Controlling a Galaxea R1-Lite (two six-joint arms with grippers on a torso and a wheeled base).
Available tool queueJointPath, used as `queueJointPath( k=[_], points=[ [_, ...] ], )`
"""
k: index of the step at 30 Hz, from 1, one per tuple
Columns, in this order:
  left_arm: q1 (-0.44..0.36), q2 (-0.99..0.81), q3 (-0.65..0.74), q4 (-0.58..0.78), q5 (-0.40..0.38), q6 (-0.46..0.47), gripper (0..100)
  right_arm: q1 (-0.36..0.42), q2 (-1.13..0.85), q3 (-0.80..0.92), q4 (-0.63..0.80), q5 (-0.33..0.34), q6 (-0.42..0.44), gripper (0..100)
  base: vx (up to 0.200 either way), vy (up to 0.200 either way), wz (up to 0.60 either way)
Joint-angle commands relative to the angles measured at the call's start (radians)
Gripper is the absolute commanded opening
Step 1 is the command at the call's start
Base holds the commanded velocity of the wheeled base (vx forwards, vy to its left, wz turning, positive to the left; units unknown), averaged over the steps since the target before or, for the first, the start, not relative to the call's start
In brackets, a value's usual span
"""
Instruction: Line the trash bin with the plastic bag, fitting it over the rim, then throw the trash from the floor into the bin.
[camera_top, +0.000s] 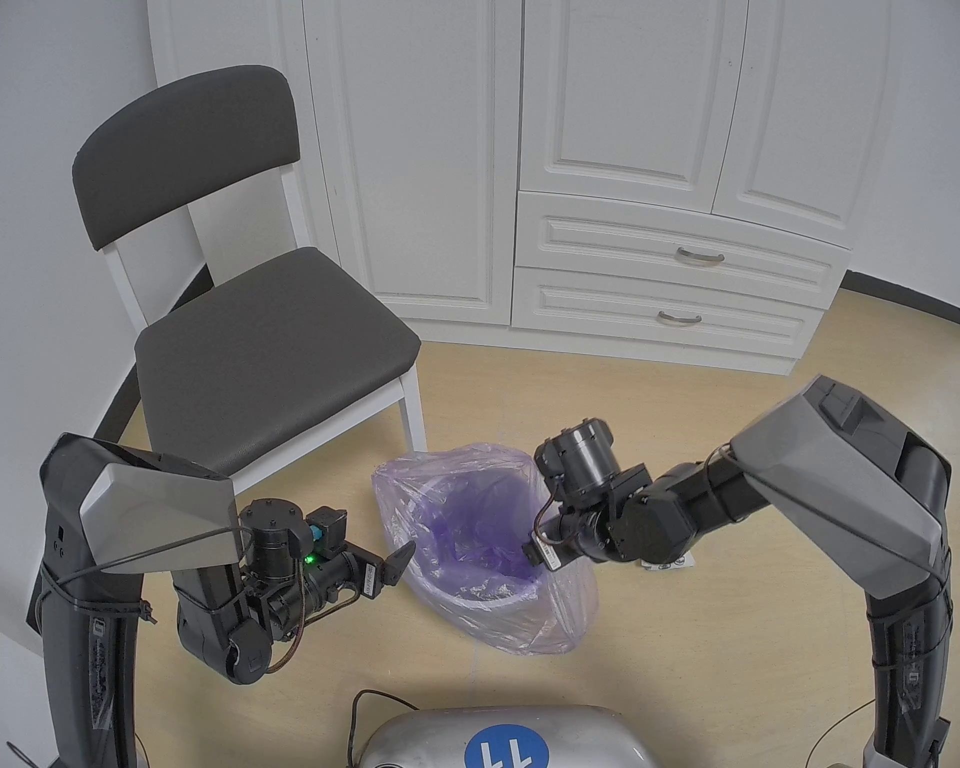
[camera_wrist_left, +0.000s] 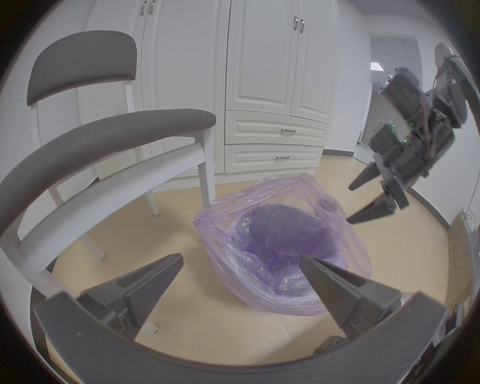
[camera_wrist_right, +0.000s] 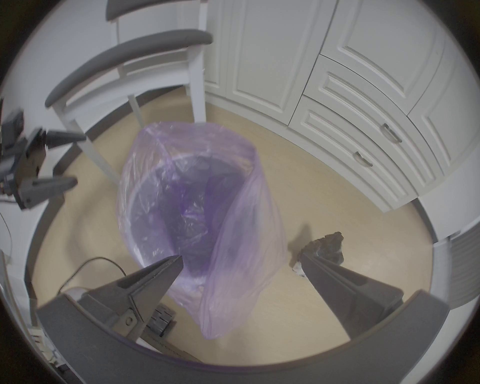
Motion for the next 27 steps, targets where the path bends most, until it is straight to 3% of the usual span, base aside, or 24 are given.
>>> queueJointPath(
  k=[1, 6, 10, 19, 27],
  points=[
    [-0.002, 0.023, -0.005, -0.001, 0.001, 0.0, 100, 0.06, 0.051, 0.036, -0.028, -0.093, -0.02, 100, 0.0, 0.0, 0.0],
    [-0.002, 0.022, -0.003, -0.002, 0.001, 0.001, 100, 0.084, 0.111, 0.011, -0.028, -0.176, -0.029, 100, 0.0, 0.0, 0.0],
    [-0.003, 0.019, 0.0, -0.002, 0.001, 0.001, 100, 0.057, 0.15, -0.051, -0.028, -0.239, -0.063, 100, 0.0, 0.0, 0.0],
    [-0.002, 0.014, -0.003, -0.011, 0.001, 0.001, 100, -0.078, 0.183, -0.271, -0.024, -0.245, -0.139, 100, 0.0, 0.0, 0.0],
    [-0.002, 0.017, -0.005, -0.011, 0.001, 0.001, 100, -0.121, 0.244, -0.51, -0.01, -0.245, -0.21, 100, 0.0, 0.0, 0.0]
  ],
)
